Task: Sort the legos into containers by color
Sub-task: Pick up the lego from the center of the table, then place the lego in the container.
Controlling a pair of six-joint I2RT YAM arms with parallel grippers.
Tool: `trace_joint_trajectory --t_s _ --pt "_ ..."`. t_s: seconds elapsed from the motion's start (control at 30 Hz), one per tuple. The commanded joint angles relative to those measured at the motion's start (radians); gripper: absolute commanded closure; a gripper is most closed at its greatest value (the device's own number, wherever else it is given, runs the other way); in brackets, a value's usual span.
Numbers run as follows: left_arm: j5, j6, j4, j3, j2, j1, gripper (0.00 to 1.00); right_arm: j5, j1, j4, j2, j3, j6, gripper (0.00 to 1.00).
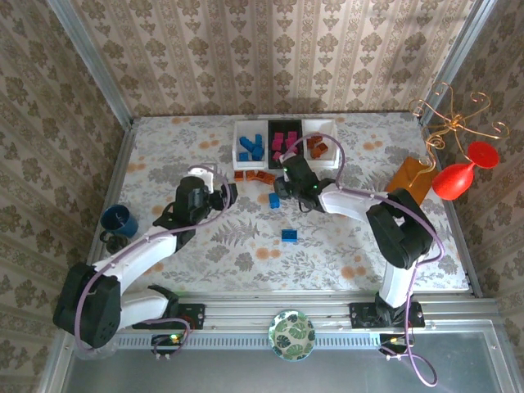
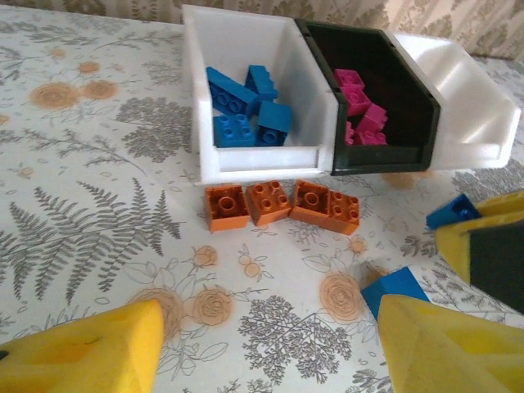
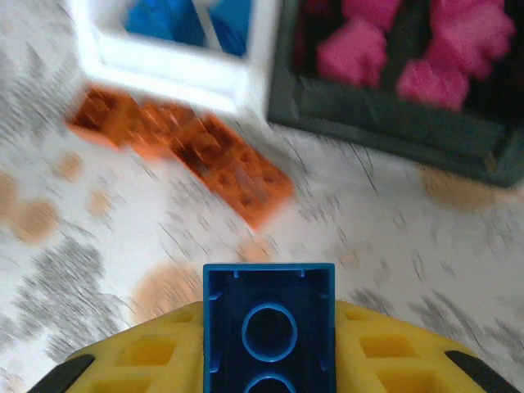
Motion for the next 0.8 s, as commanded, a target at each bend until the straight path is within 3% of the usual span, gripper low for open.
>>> trace_joint_trajectory --t_s 0.0,0.33,0.43,0.53,0.63,0.77 --pt "-0.007 -0.039 0.042 -0.026 -0.034 0.022 0.29 -0.063 -0.003 0.071 0.06 0.12 0.055 0.7" --pt "0.035 -0.086 0.042 -0.082 -0.07 0.065 0.28 -0.001 -0.02 0.001 0.422 0.631 0.052 0.67" --pt "0.046 -0.093 0.032 -0.092 -0.089 0.066 0.28 -0.006 -0.036 -0.075 0.525 0.789 0.044 0.62" --pt "0.042 -0.088 0.017 -0.103 -0.111 0.069 0.28 -0.049 -0.048 -0.155 0.578 0.926 0.032 0.52" --pt "0.036 -0.085 0.008 -0.108 -0.121 0.071 0.28 -0.083 -0.048 -0.172 0.536 0.934 0.008 0.44" --pt "0.042 -0.085 0.02 -0.114 -0.117 0.072 0.28 -0.129 -0.047 -0.129 0.365 0.75 0.0 0.38"
